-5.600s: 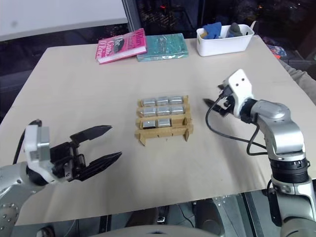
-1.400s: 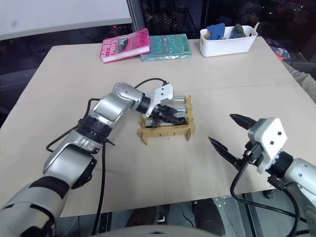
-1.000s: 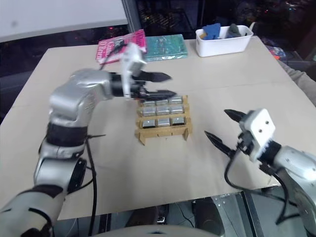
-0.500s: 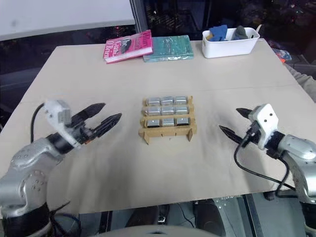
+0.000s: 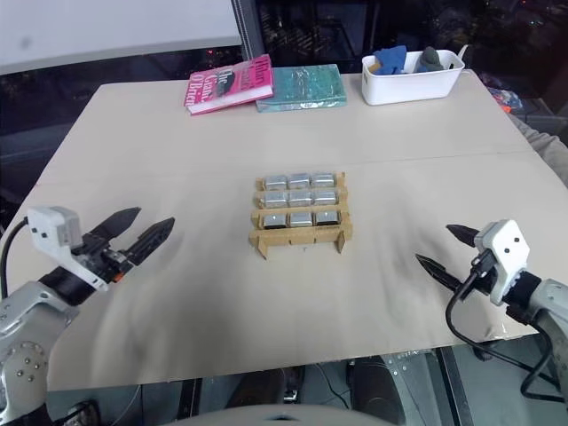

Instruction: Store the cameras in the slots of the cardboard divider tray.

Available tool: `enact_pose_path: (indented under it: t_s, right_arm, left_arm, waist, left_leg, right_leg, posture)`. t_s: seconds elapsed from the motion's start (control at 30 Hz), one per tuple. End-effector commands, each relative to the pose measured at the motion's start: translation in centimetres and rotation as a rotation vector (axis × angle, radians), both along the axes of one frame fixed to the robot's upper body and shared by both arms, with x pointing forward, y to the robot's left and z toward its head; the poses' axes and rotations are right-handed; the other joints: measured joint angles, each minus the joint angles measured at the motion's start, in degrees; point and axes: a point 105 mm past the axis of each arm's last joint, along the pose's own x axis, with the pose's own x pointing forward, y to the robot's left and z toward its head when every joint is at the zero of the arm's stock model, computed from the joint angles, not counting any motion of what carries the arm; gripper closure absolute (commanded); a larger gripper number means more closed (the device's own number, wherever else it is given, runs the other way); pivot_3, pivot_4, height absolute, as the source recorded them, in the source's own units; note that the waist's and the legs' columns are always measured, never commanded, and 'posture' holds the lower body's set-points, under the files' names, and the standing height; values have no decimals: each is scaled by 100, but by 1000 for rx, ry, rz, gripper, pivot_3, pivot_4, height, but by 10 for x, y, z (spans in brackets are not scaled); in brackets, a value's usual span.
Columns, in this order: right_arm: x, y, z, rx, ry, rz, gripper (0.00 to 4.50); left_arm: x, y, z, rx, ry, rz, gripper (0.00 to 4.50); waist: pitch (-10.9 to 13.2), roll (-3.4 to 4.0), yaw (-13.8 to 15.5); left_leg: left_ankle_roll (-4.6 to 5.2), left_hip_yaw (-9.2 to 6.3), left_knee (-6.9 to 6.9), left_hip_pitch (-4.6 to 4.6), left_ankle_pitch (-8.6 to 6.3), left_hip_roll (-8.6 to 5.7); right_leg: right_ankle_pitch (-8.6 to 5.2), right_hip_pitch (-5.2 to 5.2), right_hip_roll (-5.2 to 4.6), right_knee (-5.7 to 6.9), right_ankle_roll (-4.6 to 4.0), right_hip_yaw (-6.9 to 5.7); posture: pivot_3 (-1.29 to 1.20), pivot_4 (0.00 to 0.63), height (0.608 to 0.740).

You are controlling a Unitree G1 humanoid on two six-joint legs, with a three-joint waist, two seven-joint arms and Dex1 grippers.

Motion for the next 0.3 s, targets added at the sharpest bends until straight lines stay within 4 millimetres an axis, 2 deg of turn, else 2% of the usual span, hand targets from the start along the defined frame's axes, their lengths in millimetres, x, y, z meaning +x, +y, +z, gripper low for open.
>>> enact_pose_path:
  t_s: [0.03, 0.13, 0.3]
  right_arm:
    - [-2, 3, 14, -9, -65, 6, 0]
    - [-5, 6, 11, -4, -54, 14, 0]
    - [-6, 7, 12, -2, -56, 11, 0]
  left_arm:
    - [3, 7, 12, -1, -52, 43, 420]
    - [9, 9, 17, 5, -68, 62, 420]
    - [9, 4, 17, 14, -58, 38, 420]
  waist:
    - [0, 0, 0]
    - [0, 0, 12]
    - [-1, -2, -1]
  left_leg:
    - [0, 0, 0, 0, 0, 0]
    - [0, -3, 0, 0, 0, 1]
    - [-2, 0, -1, -1, 1, -1]
  right_leg:
    - [0, 0, 0, 0, 0, 0]
    - [0, 0, 0, 0, 0, -4]
    - [0, 0, 0, -3, 1, 1]
  posture:
    - [0, 150, 740]
    - [0, 150, 740]
    - [0, 150, 740]
